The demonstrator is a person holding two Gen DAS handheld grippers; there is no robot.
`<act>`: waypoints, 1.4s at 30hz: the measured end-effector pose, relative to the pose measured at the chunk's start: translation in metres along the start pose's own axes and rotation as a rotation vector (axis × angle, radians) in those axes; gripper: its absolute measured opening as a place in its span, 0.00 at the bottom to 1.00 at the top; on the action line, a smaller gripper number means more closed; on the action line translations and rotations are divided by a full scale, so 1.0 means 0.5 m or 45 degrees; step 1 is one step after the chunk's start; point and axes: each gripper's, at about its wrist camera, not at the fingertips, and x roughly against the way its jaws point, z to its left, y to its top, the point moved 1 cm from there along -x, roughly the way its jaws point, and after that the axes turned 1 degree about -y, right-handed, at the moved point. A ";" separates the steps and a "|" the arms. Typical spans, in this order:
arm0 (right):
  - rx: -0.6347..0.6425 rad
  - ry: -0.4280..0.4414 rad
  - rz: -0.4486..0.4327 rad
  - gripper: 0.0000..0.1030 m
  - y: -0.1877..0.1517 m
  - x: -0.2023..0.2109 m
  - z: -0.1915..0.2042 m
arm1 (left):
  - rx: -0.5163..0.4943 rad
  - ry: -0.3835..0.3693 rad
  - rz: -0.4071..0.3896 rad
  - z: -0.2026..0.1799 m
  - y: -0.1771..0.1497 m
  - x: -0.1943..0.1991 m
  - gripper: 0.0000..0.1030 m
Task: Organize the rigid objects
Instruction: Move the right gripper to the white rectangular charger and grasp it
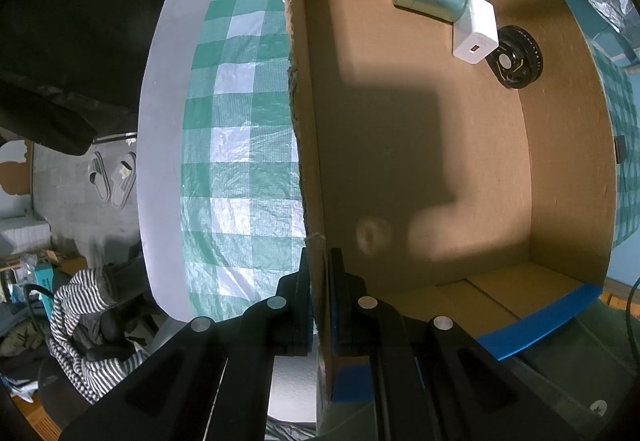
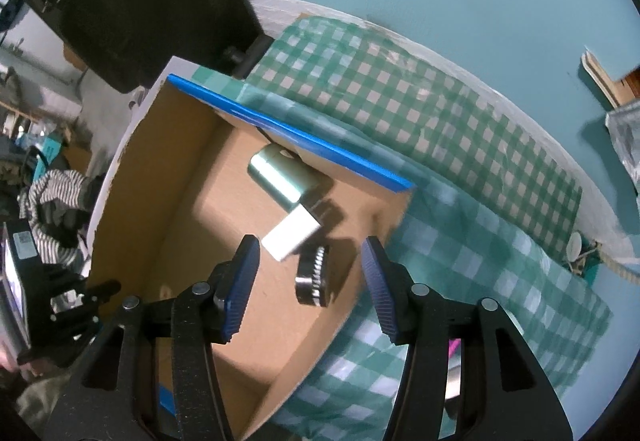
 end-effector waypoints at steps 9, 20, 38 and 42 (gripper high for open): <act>-0.150 -0.018 -0.006 0.52 -0.051 0.029 -0.074 | -0.005 0.001 0.004 0.001 -0.003 0.002 0.06; -0.421 -0.094 0.034 0.59 -0.125 0.017 -0.243 | 0.005 0.000 0.006 0.003 -0.007 0.002 0.06; -0.888 -0.151 0.214 0.59 -0.245 -0.115 -0.485 | 0.016 0.012 0.010 -0.003 -0.008 0.003 0.06; -0.895 -0.135 0.229 0.59 -0.250 -0.133 -0.485 | 0.022 0.010 0.014 -0.002 -0.007 0.001 0.06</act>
